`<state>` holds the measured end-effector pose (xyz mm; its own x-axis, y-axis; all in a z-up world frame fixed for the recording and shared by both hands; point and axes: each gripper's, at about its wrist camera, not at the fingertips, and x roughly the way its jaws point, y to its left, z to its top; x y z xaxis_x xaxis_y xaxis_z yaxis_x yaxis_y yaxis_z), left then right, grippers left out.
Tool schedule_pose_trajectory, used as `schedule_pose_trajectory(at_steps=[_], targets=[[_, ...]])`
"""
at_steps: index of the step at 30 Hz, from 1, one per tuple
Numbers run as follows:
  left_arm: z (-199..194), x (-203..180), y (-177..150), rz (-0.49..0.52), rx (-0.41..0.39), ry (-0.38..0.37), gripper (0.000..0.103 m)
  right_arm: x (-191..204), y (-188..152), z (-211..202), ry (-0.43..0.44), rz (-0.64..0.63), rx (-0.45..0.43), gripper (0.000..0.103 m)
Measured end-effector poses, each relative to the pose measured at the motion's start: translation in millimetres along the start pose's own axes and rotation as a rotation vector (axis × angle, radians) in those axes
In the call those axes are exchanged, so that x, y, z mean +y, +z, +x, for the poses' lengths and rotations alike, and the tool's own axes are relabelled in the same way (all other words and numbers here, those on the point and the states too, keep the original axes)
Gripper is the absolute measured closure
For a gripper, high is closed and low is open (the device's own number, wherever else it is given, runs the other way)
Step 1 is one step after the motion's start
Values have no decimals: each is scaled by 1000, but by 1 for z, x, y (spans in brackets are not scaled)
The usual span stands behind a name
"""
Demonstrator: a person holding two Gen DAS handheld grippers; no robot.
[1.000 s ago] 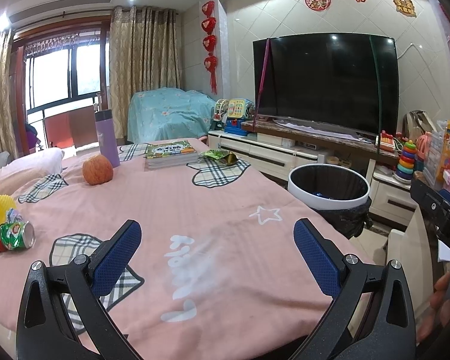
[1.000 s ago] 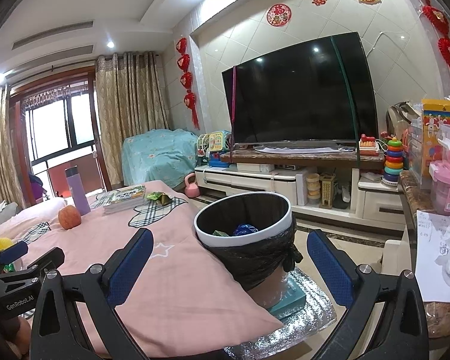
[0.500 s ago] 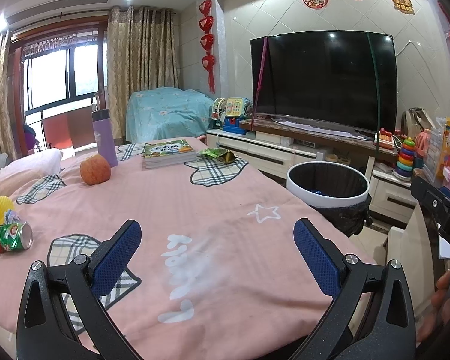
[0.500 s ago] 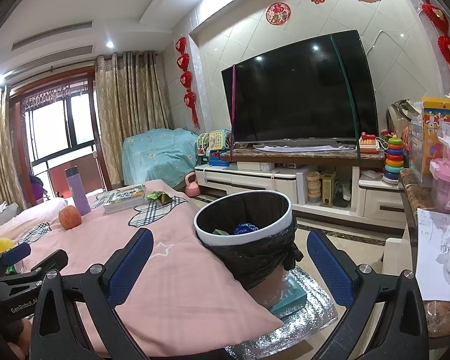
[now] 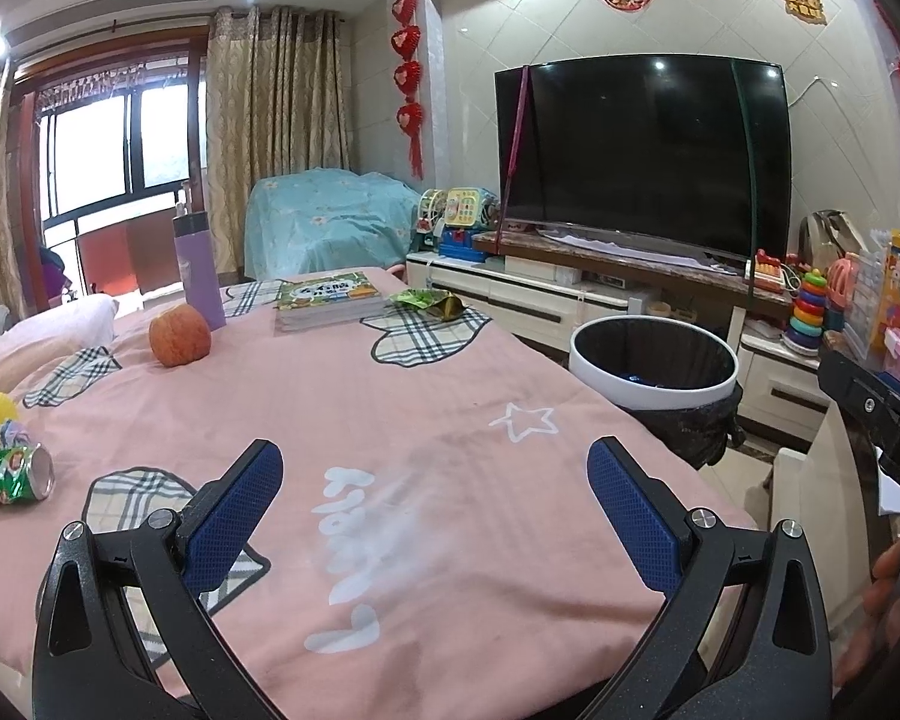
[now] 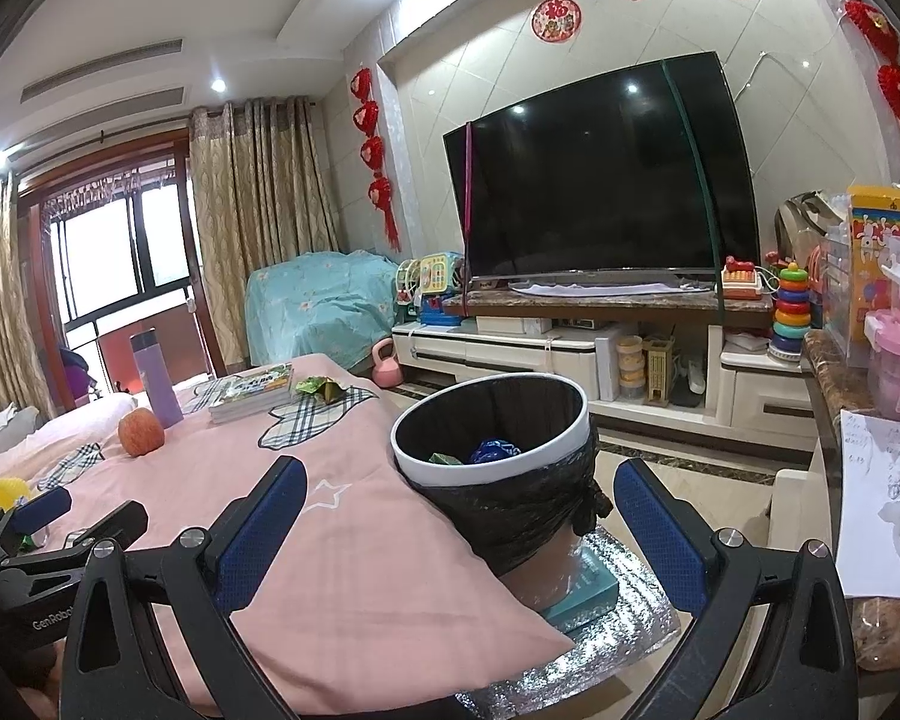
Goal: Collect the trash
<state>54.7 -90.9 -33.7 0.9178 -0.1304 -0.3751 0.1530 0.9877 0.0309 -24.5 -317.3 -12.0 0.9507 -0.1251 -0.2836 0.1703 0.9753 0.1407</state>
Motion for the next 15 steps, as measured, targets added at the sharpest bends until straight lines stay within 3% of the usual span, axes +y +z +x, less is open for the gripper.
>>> schedule_pose_trajectory(at_steps=[15], targets=[[9, 9, 2, -23, 5, -23, 0, 6, 2, 9, 15, 18, 21, 0]])
